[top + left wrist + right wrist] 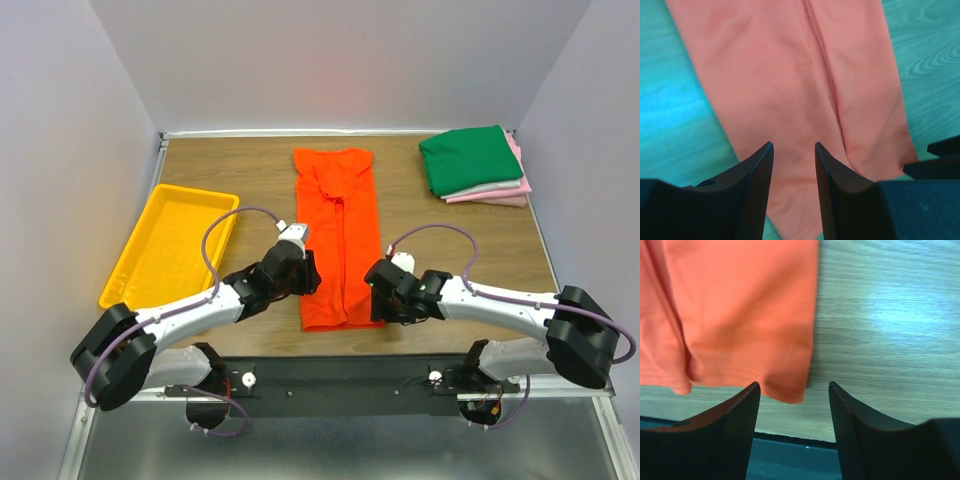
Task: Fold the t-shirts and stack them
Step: Fold the tshirt
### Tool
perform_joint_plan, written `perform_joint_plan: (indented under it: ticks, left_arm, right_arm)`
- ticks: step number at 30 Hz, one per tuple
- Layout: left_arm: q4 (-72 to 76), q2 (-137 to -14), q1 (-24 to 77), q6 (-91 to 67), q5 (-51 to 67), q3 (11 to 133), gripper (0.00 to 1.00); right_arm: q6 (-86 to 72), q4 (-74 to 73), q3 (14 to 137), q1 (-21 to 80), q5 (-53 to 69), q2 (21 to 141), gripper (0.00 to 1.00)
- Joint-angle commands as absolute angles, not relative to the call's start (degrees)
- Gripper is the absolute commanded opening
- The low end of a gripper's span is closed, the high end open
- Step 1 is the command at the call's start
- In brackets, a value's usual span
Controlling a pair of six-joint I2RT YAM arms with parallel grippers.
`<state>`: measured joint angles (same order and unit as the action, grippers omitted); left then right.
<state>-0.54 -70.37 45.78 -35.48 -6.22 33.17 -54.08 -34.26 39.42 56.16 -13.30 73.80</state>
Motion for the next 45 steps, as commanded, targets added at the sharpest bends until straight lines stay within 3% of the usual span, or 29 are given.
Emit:
perform_joint_plan:
  ticks: [1, 4, 13, 22, 26, 29, 45]
  left_arm:
    - [-4.3, -65.31, 48.51, -43.41, -11.77, 31.03, 0.47]
    - [-7.55, -64.86, 48.87, -44.56, -12.83, 30.59, 0.46]
    - [-11.42, -62.84, 52.03, -47.98, -12.22, 28.92, 0.46]
    - [-16.17, -58.54, 54.93, -52.99, -11.95, 25.85, 0.46]
    - [-16.08, -58.01, 55.55, -54.23, -9.94, 24.08, 0.46]
    - [-16.7, -57.57, 56.77, -55.1, -8.88, 23.82, 0.46]
    - [-12.31, -58.88, 58.89, -58.36, -6.15, 20.65, 0.46]
  right_arm:
    - [-56.07, -36.12, 38.41, 56.25, -17.31, 74.0, 0.62]
    - [-56.07, -35.95, 38.06, 56.16, -18.01, 74.18, 0.61]
    - [-55.72, -32.17, 35.07, 56.16, -16.44, 74.18, 0.47]
    - [-54.76, -29.88, 34.1, 56.16, -14.5, 74.44, 0.26]
    - [-54.58, -29.36, 33.84, 56.16, -14.15, 74.62, 0.08]
    - [-54.58, -29.44, 33.58, 56.16, -14.15, 74.44, 0.0]
    - [-54.84, -29.36, 32.7, 56.16, -13.89, 72.69, 0.0]
